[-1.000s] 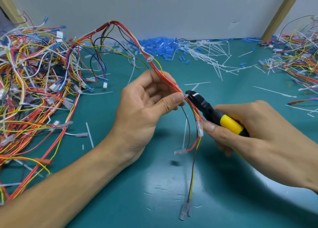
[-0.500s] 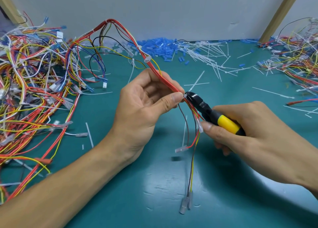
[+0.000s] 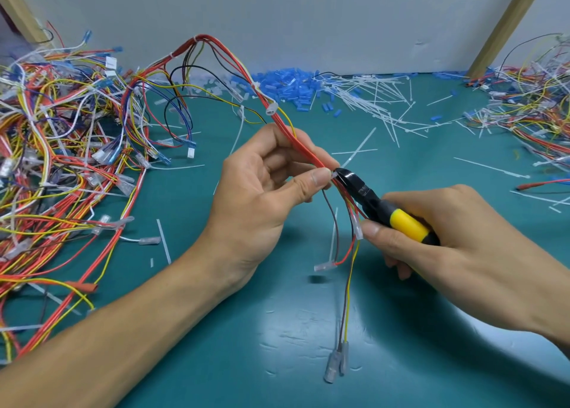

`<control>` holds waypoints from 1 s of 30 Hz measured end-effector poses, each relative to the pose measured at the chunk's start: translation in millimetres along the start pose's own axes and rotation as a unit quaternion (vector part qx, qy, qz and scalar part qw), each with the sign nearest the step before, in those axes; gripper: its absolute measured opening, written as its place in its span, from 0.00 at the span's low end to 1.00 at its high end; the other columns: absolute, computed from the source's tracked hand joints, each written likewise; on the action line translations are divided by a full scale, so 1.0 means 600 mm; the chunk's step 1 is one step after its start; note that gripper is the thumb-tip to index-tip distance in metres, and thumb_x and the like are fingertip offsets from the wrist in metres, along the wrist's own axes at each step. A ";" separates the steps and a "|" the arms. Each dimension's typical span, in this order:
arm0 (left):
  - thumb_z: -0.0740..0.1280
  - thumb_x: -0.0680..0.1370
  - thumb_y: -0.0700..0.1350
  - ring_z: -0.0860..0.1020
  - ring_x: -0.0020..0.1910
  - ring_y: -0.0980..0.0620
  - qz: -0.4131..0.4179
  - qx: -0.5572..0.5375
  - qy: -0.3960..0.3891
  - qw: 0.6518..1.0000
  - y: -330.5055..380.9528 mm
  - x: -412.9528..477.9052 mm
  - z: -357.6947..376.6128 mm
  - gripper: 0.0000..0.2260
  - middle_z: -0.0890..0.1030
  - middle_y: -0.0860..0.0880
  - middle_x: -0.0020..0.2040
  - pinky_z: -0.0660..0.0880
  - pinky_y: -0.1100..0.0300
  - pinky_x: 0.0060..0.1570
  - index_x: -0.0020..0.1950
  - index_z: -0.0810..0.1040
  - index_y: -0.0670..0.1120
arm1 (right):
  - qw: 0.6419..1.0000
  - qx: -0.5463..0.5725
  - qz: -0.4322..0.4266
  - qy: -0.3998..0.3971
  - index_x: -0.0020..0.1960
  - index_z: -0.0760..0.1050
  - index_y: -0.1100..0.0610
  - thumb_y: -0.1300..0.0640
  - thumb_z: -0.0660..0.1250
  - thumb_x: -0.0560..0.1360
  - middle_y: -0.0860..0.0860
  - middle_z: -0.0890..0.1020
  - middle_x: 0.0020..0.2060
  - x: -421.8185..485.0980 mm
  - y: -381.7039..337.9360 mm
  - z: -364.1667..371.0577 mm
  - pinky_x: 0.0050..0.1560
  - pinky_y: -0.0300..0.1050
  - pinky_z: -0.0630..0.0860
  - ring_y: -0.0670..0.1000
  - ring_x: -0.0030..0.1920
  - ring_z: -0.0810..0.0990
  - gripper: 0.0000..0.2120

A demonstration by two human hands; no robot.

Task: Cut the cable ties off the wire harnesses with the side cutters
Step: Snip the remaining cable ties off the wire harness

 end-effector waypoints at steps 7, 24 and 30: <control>0.70 0.74 0.33 0.76 0.44 0.52 -0.007 -0.016 -0.030 0.999 -0.004 -0.002 0.008 0.13 0.82 0.48 0.47 0.74 0.61 0.44 0.54 0.73 0.45 | 1.000 -0.018 0.000 -0.002 0.40 0.74 0.59 0.32 0.63 0.76 0.60 0.76 0.30 -0.001 0.000 -0.003 0.33 0.59 0.73 0.62 0.32 0.73 0.28; 0.71 0.74 0.33 0.80 0.46 0.53 0.033 0.067 -0.017 0.997 0.011 -0.001 0.006 0.11 0.82 0.50 0.44 0.77 0.59 0.46 0.51 0.74 0.44 | 1.000 -0.016 0.010 -0.006 0.39 0.73 0.60 0.32 0.62 0.74 0.59 0.77 0.30 0.000 0.001 -0.002 0.35 0.59 0.77 0.62 0.33 0.75 0.29; 0.72 0.74 0.33 0.81 0.46 0.52 0.032 0.060 -0.005 0.998 0.012 0.000 0.003 0.11 0.84 0.47 0.46 0.76 0.61 0.45 0.52 0.75 0.44 | 1.000 0.003 0.015 -0.008 0.38 0.74 0.60 0.34 0.63 0.75 0.58 0.77 0.29 -0.001 0.001 -0.001 0.35 0.59 0.75 0.61 0.32 0.76 0.28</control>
Point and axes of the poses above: each hand's wrist, its own x-axis towards the middle knuckle, its own z-axis out of the palm, y = z × x, the point moved 8 cm from there along x, towards the middle knuckle
